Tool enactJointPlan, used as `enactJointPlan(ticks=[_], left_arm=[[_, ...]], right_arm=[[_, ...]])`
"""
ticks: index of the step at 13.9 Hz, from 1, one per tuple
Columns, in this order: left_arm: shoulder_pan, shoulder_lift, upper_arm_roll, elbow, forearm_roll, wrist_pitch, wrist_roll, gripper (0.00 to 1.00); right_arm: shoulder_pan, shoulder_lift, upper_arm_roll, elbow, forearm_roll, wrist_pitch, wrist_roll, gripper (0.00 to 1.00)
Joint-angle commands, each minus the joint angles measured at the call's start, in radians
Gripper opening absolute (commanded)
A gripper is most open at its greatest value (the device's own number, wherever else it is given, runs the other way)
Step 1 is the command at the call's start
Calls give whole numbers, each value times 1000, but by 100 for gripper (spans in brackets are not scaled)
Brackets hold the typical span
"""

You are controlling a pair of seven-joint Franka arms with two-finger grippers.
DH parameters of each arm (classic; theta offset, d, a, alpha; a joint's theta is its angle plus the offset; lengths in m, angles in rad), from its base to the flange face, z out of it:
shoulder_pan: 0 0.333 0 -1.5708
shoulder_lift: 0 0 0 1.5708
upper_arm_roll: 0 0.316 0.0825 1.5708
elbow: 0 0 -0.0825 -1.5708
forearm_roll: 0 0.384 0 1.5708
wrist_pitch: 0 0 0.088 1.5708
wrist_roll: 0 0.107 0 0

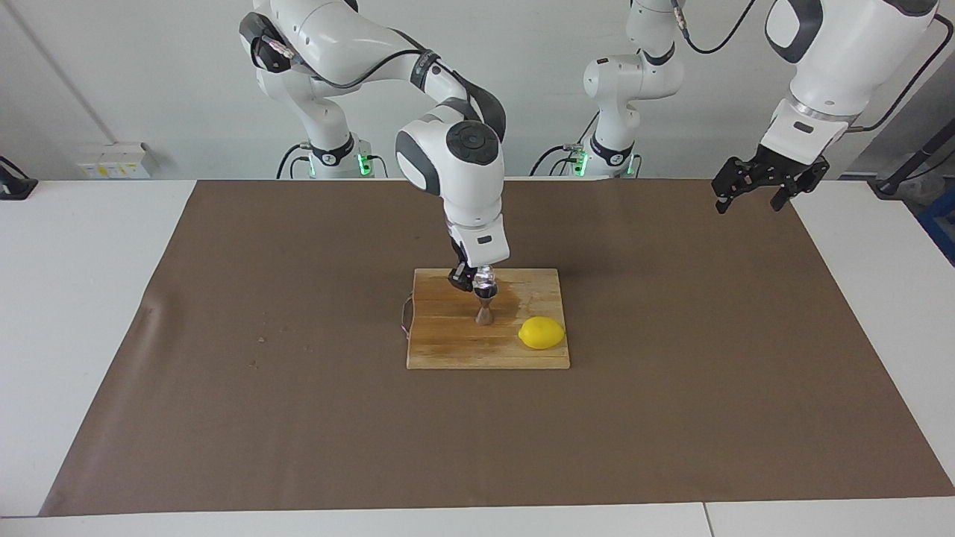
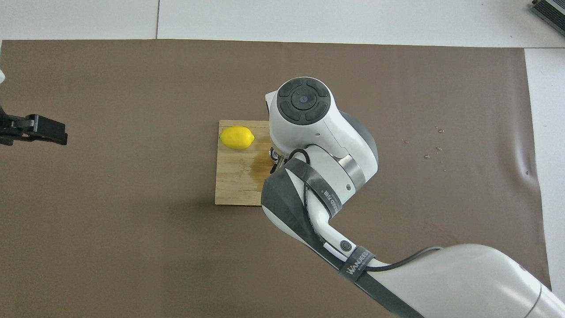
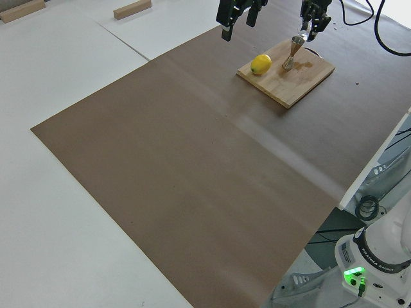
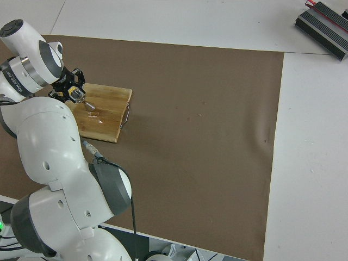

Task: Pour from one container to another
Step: 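Hold the clear glass tilted over the metal cup with the right gripper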

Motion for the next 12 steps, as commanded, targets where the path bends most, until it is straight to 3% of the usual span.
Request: enactJointPlan(ticks=[1, 12], left_arm=[[6, -23, -2, -18, -3, -8, -9, 100], [6, -23, -2, -18, -3, -8, -9, 100]], right_arm=[[-8, 29, 24, 43, -32, -31, -14, 0], [-11, 30, 24, 43, -36, -29, -73, 0]])
